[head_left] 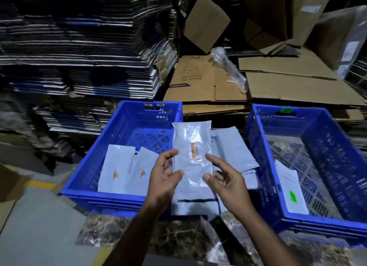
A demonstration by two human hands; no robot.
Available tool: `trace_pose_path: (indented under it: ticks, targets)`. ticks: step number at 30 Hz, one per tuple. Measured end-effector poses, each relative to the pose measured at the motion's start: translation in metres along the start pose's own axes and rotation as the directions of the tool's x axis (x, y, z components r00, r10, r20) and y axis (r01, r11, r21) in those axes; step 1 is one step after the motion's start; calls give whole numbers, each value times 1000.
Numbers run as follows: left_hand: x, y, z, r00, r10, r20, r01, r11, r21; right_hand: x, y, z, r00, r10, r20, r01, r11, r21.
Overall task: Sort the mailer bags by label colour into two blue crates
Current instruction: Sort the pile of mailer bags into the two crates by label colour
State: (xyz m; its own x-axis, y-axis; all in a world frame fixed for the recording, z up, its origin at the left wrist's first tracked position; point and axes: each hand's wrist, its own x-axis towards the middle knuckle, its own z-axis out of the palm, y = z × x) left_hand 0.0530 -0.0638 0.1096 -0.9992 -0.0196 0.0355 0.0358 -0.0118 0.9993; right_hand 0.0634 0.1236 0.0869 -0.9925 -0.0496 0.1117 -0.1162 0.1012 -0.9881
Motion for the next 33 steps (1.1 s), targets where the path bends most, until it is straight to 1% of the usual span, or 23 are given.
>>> trace_pose_path:
  ticks: [2,3,5,6,8,9,11,13,14,15,17,18,19,20,21,22,23,25,26,27,30,32,33]
  targets:
    - [14,2,-27,994,-11,-107,11,1000,-5,9,9,20,998,32,57,-31,999,-20]
    - [23,3,-43,986,-10,-168,13,1000,12,15,15,32,996,37,83,-29,995,-95]
    - [43,5,-77,963,-9,-268,28,997,67,27,29,57,989,24,148,28,941,-338]
    - [53,3,-94,955,-7,-297,41,993,107,31,35,71,978,8,206,85,894,-439]
    - [72,-6,-122,950,-11,-312,84,972,219,33,46,99,953,48,298,137,811,-569]
    - [82,-14,-133,954,-14,-299,108,949,298,32,51,111,949,34,312,177,764,-621]
    - [97,-28,-146,965,-32,-260,147,887,438,28,68,130,944,-118,308,310,635,-708]
    - [108,-46,-151,968,-108,-227,216,818,533,29,85,142,942,-138,306,333,503,-797]
    - [111,-59,-154,960,-188,-206,273,779,565,30,89,146,946,-106,307,320,464,-826]
    - [112,-72,-156,946,-277,-166,321,747,583,31,93,148,952,-66,299,295,451,-842]
    - [112,-93,-159,880,-473,-48,393,666,635,33,98,149,953,-26,302,285,419,-862]
    - [111,-97,-158,840,-543,3,382,595,707,33,99,148,952,-35,305,294,395,-871]
    - [110,-100,-156,814,-581,31,325,499,803,33,96,148,952,-34,305,293,389,-873]
    - [110,-101,-153,821,-570,13,249,380,891,31,90,147,956,-56,287,283,412,-866]
    - [111,-103,-148,864,-504,-10,182,295,938,30,82,145,962,-86,258,269,450,-852]
    - [110,-100,-140,912,-411,-9,138,285,949,30,78,141,967,-90,237,250,487,-837]
    - [108,-98,-132,951,-308,11,101,345,933,30,75,136,974,-66,216,218,528,-821]
    - [98,-92,-111,991,-109,84,-13,536,844,29,80,120,992,-27,123,114,604,-789]
    - [92,-88,-99,992,-28,122,-82,592,802,28,87,109,998,-48,47,67,615,-785]
    - [85,-84,-84,984,46,172,-163,612,774,27,99,96,998,-61,-25,17,604,-797]
    - [63,-77,-40,955,122,272,-292,559,776,20,134,56,988,41,-152,-154,449,-880]
    - [57,-81,-22,955,64,288,-285,457,843,15,149,38,962,212,-171,-228,282,-932]
    - [56,-83,-18,956,39,290,-282,379,881,12,155,31,944,283,-167,-231,211,-950]
